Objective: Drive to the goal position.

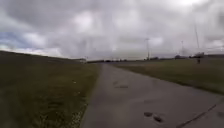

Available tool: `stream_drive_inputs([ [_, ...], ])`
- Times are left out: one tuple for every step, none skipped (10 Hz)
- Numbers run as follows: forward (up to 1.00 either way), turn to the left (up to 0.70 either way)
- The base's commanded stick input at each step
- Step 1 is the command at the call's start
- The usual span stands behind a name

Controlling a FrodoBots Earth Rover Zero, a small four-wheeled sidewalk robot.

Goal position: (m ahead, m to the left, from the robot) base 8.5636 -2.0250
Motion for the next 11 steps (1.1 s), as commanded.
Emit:
stream_drive_inputs([
  [1.00, 0.01],
  [1.00, 0.01],
  [1.00, 0.01],
  [1.00, 0.01],
  [1.00, 0.01],
  [1.00, 0.01],
  [1.00, 0.01],
  [1.00, 0.01],
  [1.00, 0.01],
  [1.00, 0.01],
  [1.00, 0.01],
])
